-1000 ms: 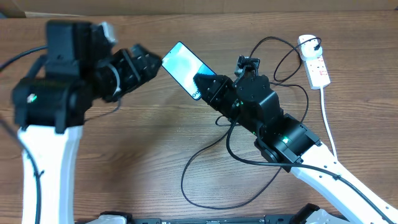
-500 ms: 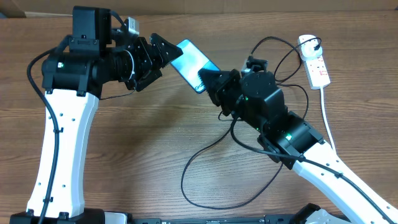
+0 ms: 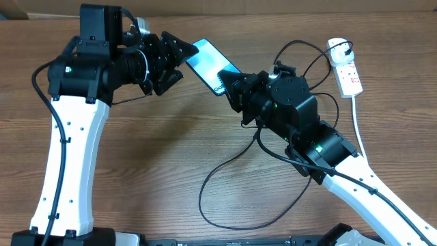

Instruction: Plug charger to phone and switch on socket

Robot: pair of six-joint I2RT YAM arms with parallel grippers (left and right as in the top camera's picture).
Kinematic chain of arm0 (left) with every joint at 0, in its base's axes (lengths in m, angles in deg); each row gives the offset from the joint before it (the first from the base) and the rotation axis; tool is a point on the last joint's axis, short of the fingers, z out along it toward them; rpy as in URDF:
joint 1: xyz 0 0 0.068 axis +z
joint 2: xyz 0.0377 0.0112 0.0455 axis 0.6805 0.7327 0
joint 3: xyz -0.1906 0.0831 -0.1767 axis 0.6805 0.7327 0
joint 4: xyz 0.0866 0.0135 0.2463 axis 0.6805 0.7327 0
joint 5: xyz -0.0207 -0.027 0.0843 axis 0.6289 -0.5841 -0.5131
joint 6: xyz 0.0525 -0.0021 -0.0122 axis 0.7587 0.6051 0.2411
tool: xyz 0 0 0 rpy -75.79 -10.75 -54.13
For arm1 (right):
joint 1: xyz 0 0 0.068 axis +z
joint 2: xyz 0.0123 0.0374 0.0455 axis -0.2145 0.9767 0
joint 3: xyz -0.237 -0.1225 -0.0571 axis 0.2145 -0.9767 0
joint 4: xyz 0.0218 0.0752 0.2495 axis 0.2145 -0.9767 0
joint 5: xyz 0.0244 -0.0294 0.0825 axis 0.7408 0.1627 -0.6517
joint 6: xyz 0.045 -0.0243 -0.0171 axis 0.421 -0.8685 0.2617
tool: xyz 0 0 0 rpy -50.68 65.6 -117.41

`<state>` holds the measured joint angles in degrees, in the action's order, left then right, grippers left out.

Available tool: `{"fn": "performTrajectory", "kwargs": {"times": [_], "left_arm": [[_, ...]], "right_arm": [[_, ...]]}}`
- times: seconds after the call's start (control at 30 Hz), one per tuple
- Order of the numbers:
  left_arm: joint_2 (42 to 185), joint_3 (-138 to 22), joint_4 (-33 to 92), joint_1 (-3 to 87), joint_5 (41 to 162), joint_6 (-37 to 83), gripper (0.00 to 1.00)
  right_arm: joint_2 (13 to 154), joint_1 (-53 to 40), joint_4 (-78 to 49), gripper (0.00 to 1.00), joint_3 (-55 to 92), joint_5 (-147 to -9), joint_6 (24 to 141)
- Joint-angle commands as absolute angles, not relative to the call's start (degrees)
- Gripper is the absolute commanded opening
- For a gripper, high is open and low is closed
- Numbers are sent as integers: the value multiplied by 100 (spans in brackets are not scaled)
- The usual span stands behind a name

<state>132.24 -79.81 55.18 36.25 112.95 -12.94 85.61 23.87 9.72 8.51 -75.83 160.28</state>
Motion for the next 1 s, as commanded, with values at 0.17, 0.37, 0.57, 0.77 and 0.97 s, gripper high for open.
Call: {"fn": "performTrajectory", "kwargs": {"times": [0.17, 0.37, 0.57, 0.77, 0.97], "left_arm": [[13288, -7959, 5332, 3533, 11422, -1930, 47], [13288, -7959, 5332, 3452, 11422, -2137, 45], [13294, -7959, 5332, 3382, 11398, -2157, 48], [13358, -7959, 5332, 3380, 11398, -2155, 42], [13364, -7959, 5328, 3385, 11396, -2155, 36]], "right_arm": [[8430, 2389, 1079, 4, 1046, -7863, 16610], [8430, 2391, 1114, 4, 1046, -7953, 16634], [8430, 2391, 1241, 4, 1046, -8128, 16741], [8430, 2391, 1407, 4, 1046, -8396, 16739], [8430, 2391, 1366, 4, 1046, -8517, 16739]]}}
